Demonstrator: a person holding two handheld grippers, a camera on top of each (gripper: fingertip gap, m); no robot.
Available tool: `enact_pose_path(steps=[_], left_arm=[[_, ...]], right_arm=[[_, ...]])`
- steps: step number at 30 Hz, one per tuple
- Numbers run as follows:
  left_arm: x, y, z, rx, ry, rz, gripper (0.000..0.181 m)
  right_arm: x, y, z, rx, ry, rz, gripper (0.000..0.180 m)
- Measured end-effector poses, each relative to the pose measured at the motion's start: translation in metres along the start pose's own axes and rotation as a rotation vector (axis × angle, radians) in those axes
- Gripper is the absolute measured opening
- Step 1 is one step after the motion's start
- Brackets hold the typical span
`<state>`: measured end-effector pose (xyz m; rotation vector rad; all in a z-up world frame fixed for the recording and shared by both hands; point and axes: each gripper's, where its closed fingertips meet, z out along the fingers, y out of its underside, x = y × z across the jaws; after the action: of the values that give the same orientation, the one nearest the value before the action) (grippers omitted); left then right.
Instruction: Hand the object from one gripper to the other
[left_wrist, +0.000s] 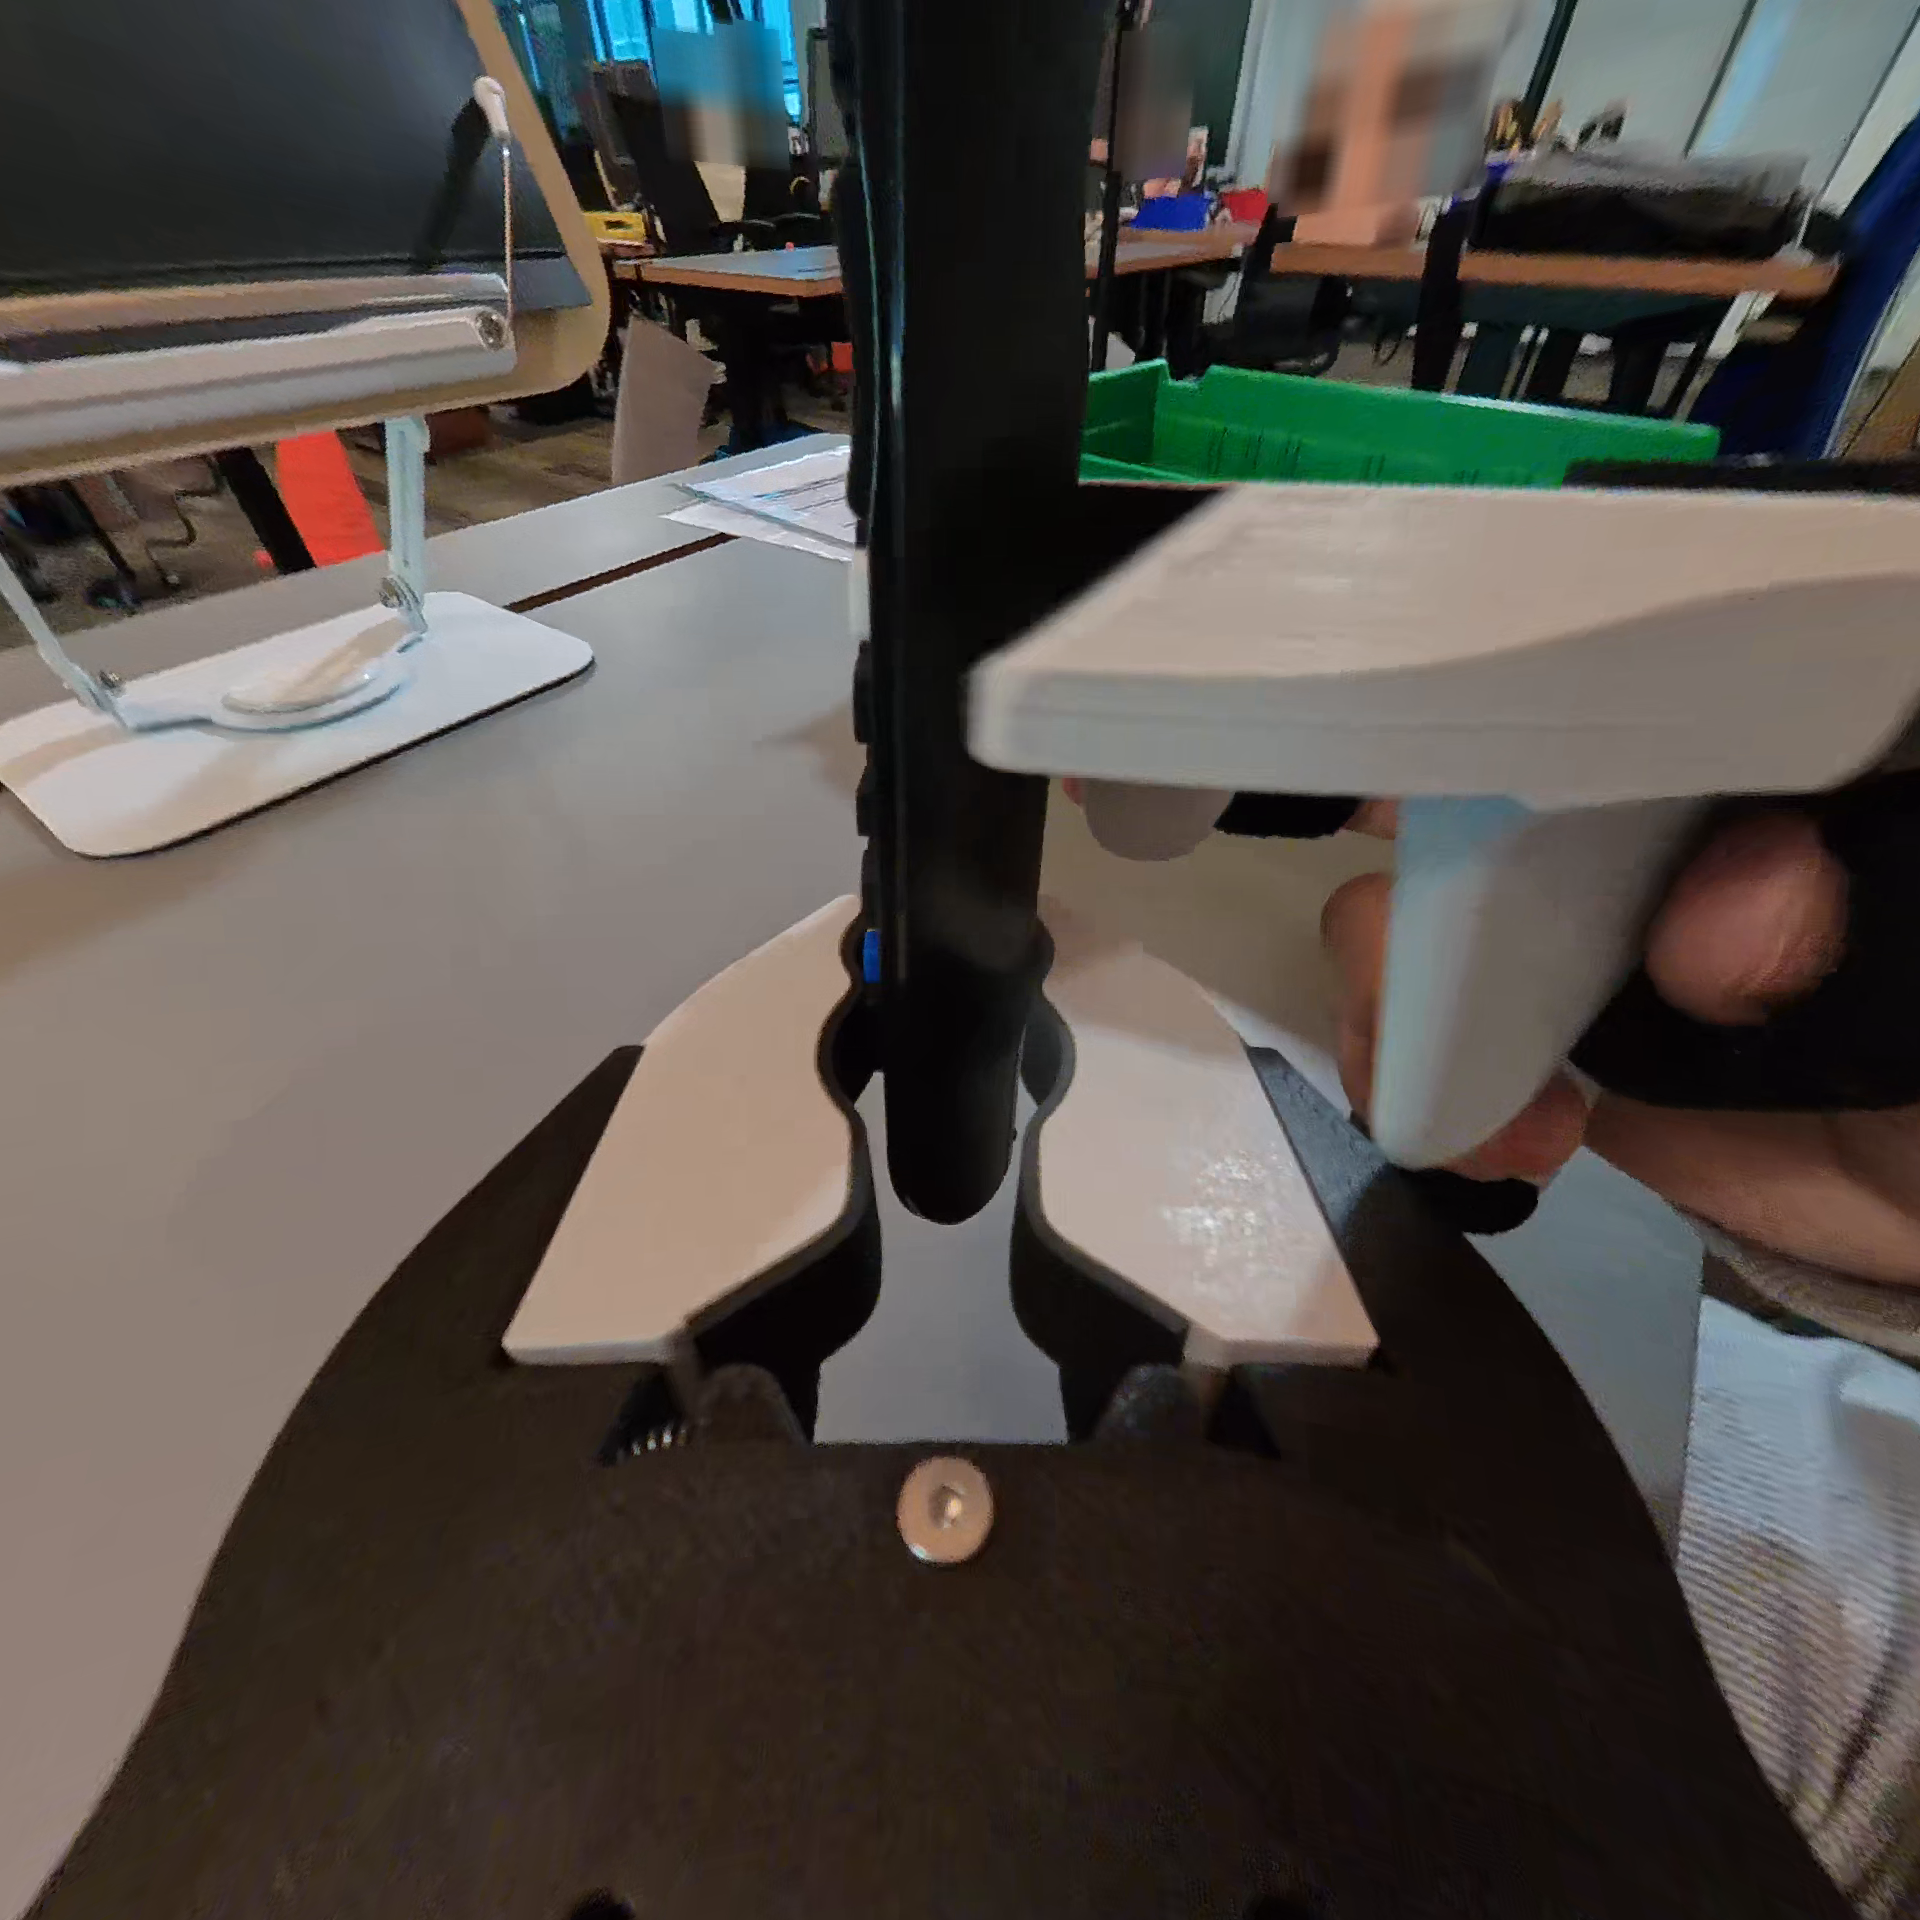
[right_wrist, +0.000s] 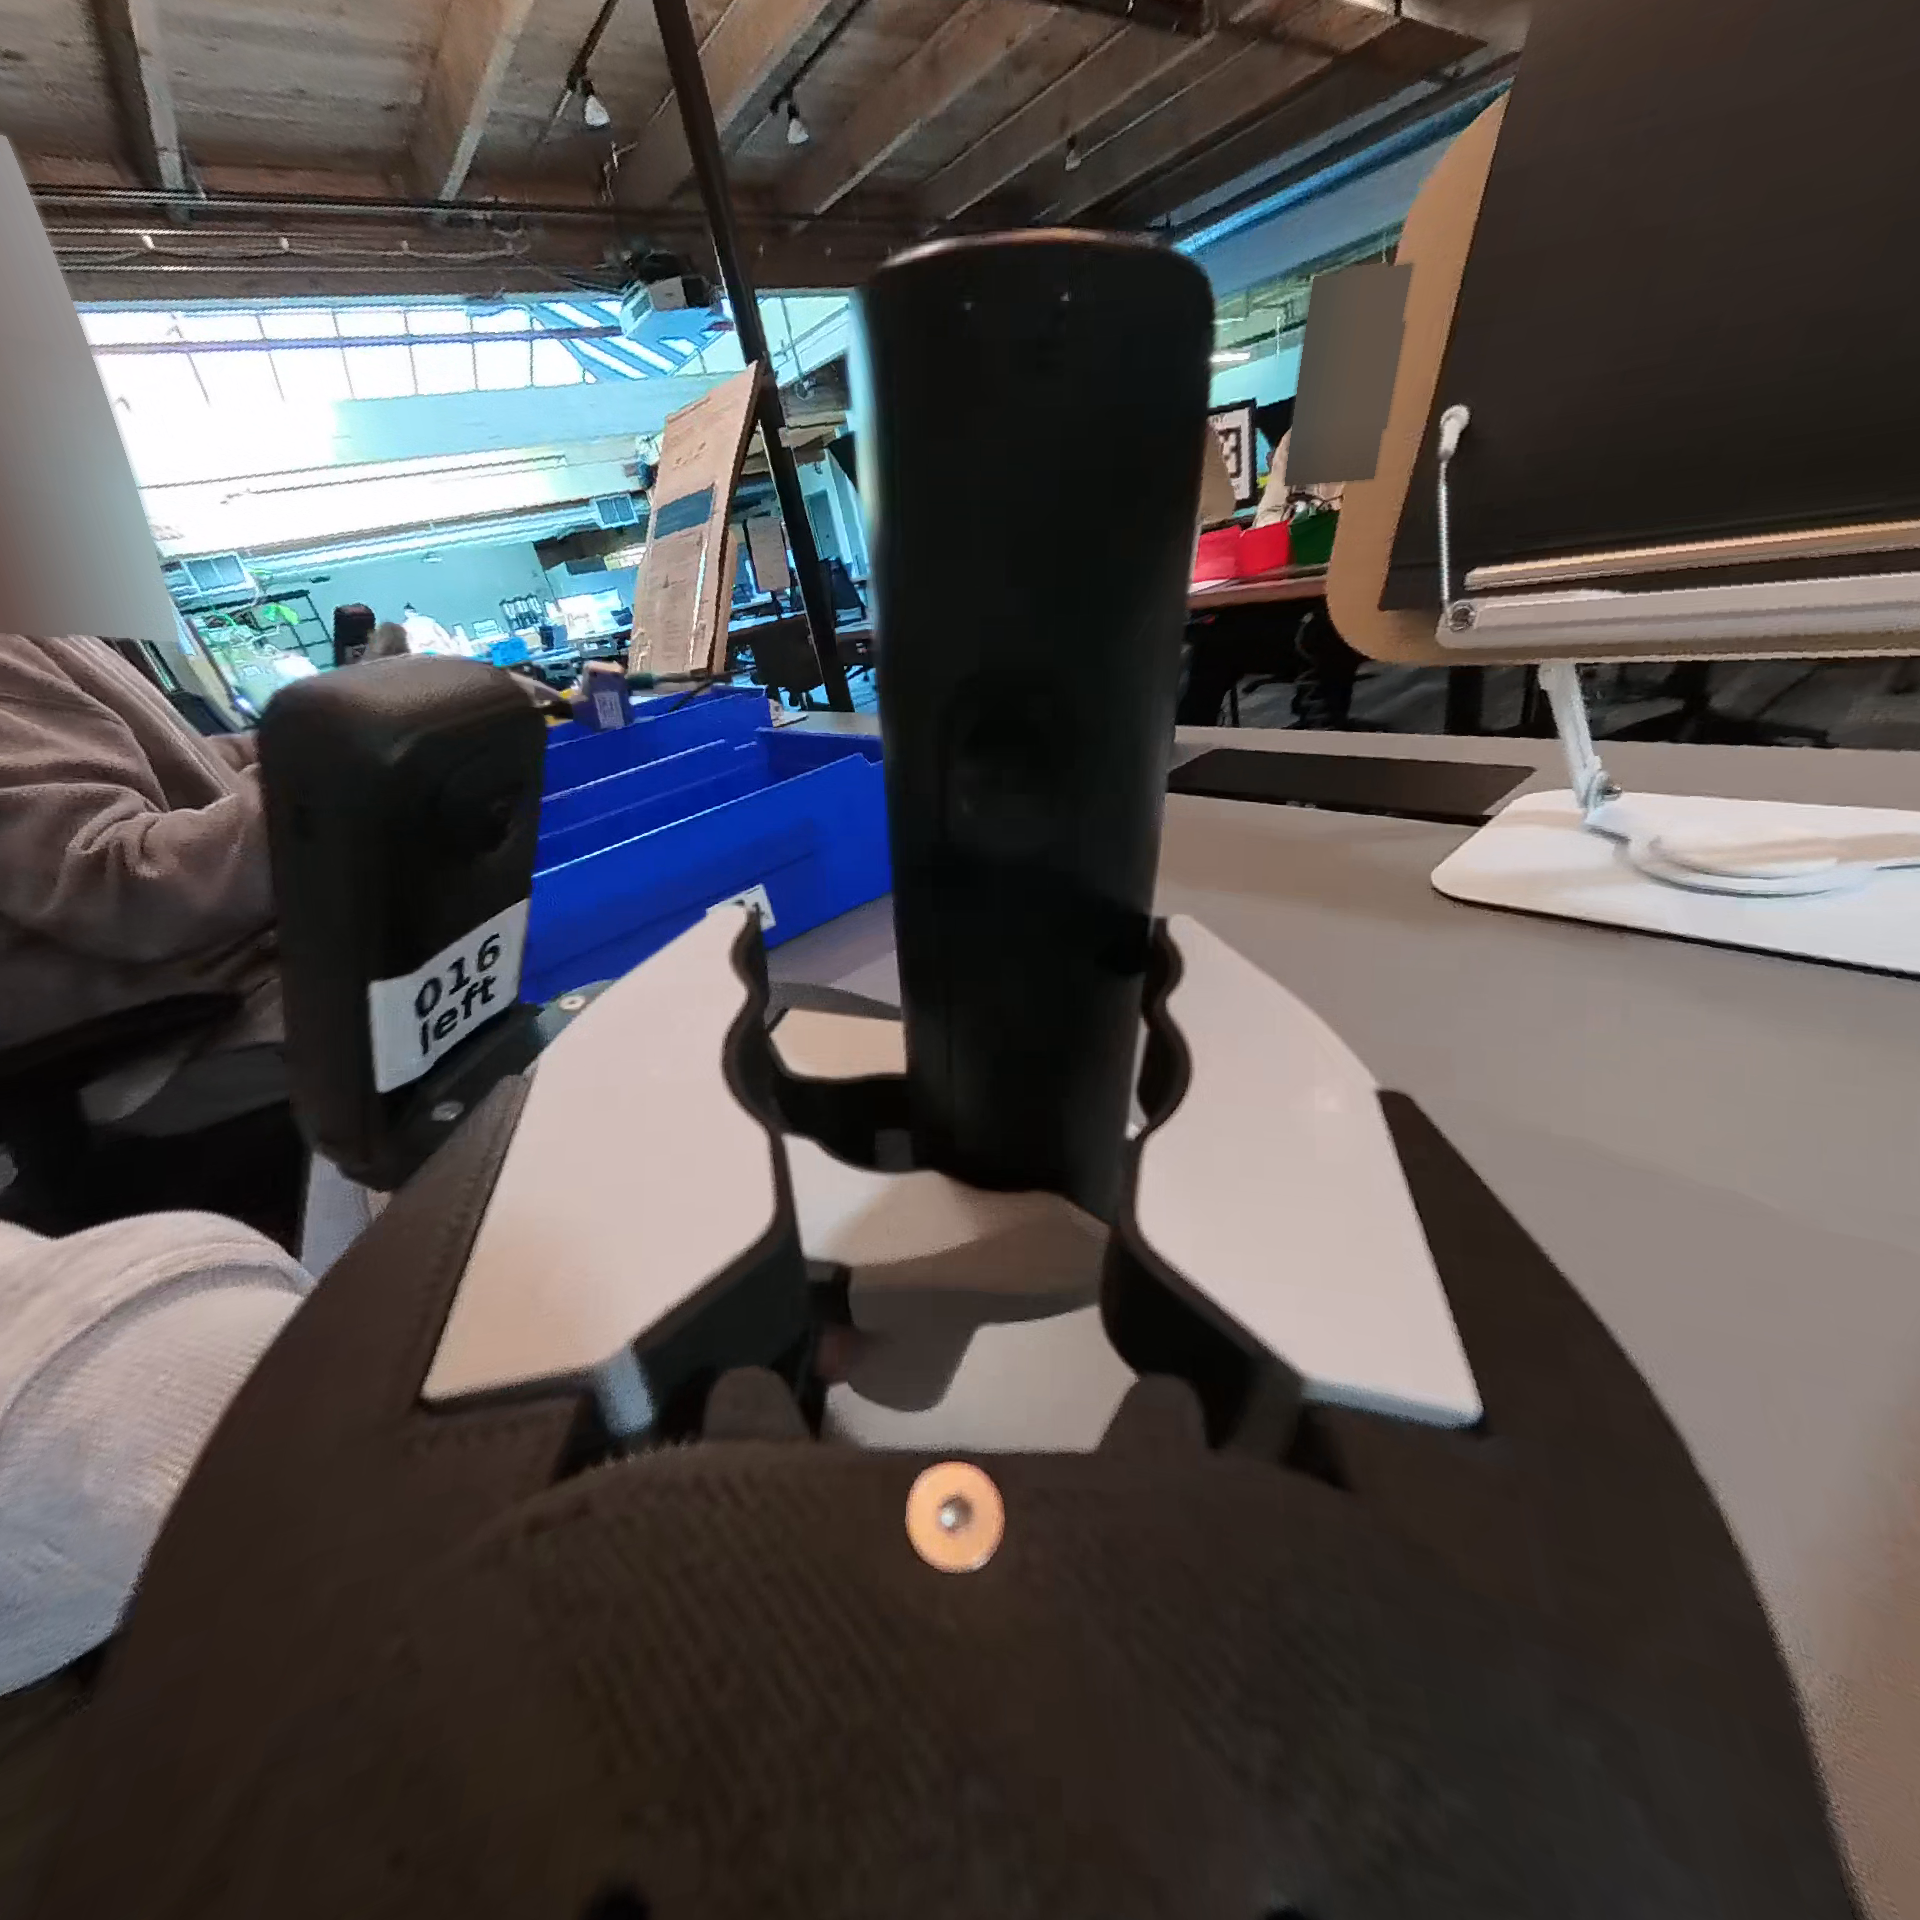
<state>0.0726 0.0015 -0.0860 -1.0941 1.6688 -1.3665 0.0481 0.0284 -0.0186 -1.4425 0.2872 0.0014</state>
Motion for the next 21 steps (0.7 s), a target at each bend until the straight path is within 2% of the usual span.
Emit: enact_pose_path(steps=[3, 11, 13, 15, 18, 19, 21], left_arm=[[0.005, -0.002, 0.0, 0.006, -0.001, 0.057, 0.025], [0.014, -0.003, 0.001, 0.011, 0.013, 0.153, 0.03], [0.021, -0.006, 0.001, 0.044, 0.065, 0.136, 0.046], [0.026, -0.008, 0.002, 0.065, 0.123, 0.088, 0.071], [0.034, -0.009, 0.0, 0.066, 0.273, 0.015, 0.098], [0.033, -0.009, -0.002, 0.063, 0.303, -0.01, 0.102], [0.043, -0.011, -0.009, 0.066, 0.454, -0.074, 0.099]], right_arm=[[0.008, -0.003, -0.004, -0.009, 0.012, -0.015, 0.048], [0.016, -0.004, -0.008, -0.028, -0.062, 0.087, 0.048], [0.016, -0.01, -0.01, -0.011, -0.097, 0.066, 0.048], [0.017, -0.016, -0.013, -0.004, -0.141, 0.031, 0.048], [0.011, -0.02, -0.019, -0.017, -0.285, -0.003, 0.048], [0.007, -0.019, -0.021, -0.03, -0.348, -0.004, 0.047], [0.001, -0.018, -0.027, -0.05, -0.46, 0.012, 0.048]])
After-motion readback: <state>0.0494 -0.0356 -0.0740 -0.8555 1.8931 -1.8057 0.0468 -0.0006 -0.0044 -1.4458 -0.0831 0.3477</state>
